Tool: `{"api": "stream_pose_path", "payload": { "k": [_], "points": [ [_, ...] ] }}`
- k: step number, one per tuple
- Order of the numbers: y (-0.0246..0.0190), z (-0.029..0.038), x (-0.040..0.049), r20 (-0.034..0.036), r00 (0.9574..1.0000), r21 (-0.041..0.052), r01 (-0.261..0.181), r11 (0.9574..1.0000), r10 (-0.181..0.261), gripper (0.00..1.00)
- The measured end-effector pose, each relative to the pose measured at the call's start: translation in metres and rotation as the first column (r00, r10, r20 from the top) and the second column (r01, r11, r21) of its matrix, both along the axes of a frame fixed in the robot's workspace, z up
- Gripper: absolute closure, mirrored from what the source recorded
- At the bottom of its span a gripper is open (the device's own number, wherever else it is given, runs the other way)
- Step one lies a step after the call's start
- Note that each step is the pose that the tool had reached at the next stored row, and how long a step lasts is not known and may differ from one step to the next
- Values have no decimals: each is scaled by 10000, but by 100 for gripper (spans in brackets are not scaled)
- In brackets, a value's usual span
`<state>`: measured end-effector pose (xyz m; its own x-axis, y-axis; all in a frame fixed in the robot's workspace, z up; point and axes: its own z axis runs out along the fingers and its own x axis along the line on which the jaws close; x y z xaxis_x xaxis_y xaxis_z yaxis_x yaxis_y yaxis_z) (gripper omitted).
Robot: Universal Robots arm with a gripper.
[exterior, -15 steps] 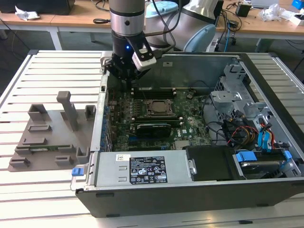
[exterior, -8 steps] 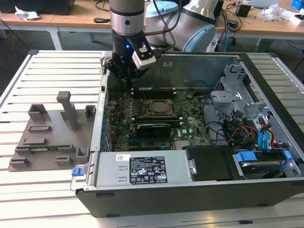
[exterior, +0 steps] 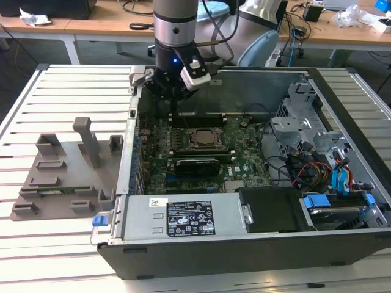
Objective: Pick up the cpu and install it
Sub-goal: 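Install the first cpu locking lever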
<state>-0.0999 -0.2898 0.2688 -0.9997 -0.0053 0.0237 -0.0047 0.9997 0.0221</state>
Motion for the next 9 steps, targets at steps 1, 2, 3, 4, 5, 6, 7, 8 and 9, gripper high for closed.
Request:
{"api": "stream_pose_path", "payload": {
  "k": [1, 2, 3, 4, 5, 6, 7, 8, 9],
  "points": [
    [0, -3, 35, -20, 10000, 10, 0, 10000, 0, 89],
    [0, -4, 53, -31, 10000, 16, 0, 10000, 0, 89],
    [0, -7, 85, -49, 10000, 25, -1, 10000, 1, 89],
    [0, -10, 119, -69, 10000, 30, -3, 10000, 4, 89],
    [0, -11, 143, -80, 10000, 37, -2, 10000, 2, 89],
    [0, -11, 162, -87, 10000, 43, -3, 10000, 3, 89],
    [0, -12, 182, -94, 10000, 48, -3, 10000, 4, 89],
    [0, -12, 200, -101, 9999, 52, -6, 10000, 6, 89],
    [0, -12, 228, -108, 9999, 56, -9, 10000, 10, 89]
  ]
}}
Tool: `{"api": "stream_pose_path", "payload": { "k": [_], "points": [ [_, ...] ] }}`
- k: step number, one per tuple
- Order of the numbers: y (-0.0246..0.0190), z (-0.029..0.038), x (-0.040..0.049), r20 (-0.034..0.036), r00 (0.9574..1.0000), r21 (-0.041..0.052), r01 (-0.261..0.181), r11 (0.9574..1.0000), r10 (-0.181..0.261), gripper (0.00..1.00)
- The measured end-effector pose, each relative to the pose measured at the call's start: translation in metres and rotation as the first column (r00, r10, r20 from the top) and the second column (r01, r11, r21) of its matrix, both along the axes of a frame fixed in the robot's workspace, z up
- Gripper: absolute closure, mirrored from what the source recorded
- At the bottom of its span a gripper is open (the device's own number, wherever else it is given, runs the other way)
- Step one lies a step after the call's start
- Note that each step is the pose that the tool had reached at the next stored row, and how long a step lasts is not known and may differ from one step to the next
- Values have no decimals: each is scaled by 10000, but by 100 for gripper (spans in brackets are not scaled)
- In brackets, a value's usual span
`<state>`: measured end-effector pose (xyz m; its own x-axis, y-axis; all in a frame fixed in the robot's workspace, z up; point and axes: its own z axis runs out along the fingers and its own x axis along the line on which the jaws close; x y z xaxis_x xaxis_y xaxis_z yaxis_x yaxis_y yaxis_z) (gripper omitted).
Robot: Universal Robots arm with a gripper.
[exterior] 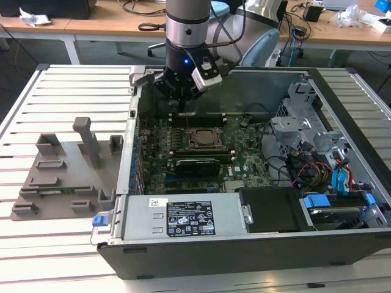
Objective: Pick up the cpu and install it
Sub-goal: 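Install the first cpu locking lever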
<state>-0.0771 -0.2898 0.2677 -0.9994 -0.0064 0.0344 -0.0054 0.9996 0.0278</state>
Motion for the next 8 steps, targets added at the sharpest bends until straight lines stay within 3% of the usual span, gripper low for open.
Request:
{"api": "stream_pose_path", "payload": {
  "k": [8],
  "points": [
    [0, 0, 140, -39, 10000, 9, -6, 10000, 6, 89]
  ]
}}
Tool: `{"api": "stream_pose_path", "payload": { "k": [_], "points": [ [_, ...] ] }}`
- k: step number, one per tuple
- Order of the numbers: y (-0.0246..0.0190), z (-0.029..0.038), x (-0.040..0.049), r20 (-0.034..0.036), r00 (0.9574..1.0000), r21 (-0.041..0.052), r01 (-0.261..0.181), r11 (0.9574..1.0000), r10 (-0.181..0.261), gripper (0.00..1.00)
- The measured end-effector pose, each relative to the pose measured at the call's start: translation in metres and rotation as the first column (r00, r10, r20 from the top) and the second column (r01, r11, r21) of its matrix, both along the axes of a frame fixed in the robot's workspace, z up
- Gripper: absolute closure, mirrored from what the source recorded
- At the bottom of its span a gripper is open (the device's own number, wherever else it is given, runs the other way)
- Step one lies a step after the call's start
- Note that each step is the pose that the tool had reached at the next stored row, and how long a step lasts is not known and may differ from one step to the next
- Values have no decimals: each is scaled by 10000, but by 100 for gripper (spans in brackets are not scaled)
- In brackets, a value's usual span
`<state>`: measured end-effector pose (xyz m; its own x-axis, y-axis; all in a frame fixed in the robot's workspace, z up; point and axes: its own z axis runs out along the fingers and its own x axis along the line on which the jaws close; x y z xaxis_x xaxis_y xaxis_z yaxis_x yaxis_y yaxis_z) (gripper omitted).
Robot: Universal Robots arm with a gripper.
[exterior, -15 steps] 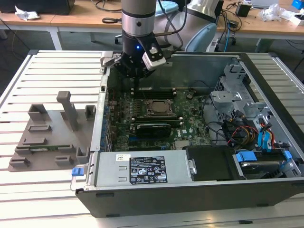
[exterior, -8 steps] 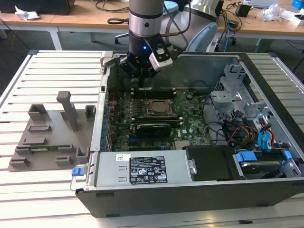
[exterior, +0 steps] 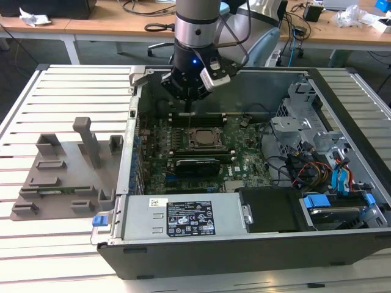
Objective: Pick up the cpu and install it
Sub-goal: 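Install the first cpu locking lever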
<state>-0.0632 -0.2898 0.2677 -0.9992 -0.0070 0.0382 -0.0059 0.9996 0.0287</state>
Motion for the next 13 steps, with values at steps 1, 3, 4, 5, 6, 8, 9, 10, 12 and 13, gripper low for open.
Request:
{"api": "stream_pose_path", "payload": {
  "k": [1, 3, 4, 5, 6, 8, 9, 10, 12, 13],
  "points": [
    [0, 0, 15, -4, 10000, 0, 0, 10000, 0, 89],
    [0, 0, 52, -15, 10000, 0, -2, 10000, 2, 89],
    [0, 0, 65, -19, 10000, 0, -2, 10000, 2, 89],
    [0, -1, 86, -24, 10000, 0, 0, 10000, 0, 89],
    [0, -1, 99, -27, 10000, 0, -1, 10000, 1, 89],
    [0, -1, 102, -28, 10000, 1, 0, 10000, 0, 89],
    [0, -1, 103, -28, 10000, 0, 0, 10000, 0, 89],
    [0, -1, 103, -28, 10000, 0, -1, 10000, 1, 89],
    [0, -2, 103, -28, 10000, 1, -1, 10000, 1, 89],
    [0, -7, 99, -27, 10000, 2, -1, 10000, 1, 89]
  ]
}}
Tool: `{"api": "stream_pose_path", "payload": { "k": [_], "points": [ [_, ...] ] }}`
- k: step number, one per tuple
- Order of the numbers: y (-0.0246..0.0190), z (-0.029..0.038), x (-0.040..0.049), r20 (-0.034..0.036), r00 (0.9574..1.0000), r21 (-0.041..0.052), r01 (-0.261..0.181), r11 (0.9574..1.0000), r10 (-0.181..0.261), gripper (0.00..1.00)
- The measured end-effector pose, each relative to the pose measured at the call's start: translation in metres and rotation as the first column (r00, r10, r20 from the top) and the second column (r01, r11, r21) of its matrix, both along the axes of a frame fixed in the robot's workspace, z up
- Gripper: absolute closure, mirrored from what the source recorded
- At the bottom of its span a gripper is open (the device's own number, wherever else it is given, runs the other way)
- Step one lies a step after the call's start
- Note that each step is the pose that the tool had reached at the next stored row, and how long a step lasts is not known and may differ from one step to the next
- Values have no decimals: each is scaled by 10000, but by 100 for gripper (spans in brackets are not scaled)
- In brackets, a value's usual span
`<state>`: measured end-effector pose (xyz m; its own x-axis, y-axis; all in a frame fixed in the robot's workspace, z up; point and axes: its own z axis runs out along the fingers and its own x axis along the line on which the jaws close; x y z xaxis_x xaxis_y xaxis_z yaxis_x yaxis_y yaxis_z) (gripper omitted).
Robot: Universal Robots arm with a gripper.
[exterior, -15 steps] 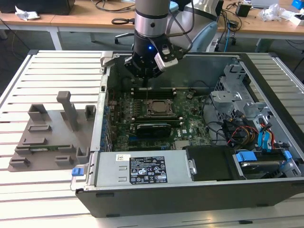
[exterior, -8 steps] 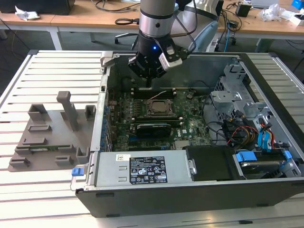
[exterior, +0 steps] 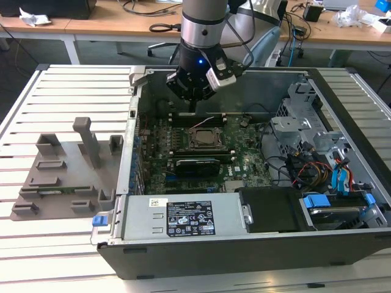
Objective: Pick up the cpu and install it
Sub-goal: 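Install the first cpu locking lever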
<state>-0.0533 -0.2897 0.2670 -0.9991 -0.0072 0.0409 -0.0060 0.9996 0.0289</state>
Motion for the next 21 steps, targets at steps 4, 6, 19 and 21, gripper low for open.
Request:
{"api": "stream_pose_path", "payload": {
  "k": [4, 6, 19, 21],
  "points": [
    [0, -23, -69, -1, 10000, 25, 0, 10000, 0, 89],
    [-2, -39, -102, -1, 10000, 202, 1, 9998, -1, 89],
    [-31, -231, -12, -21, 9987, 709, -508, 9962, 511, 89],
    [-32, -261, 46, -36, 9986, 707, -517, 9962, 521, 89]
  ]
}}
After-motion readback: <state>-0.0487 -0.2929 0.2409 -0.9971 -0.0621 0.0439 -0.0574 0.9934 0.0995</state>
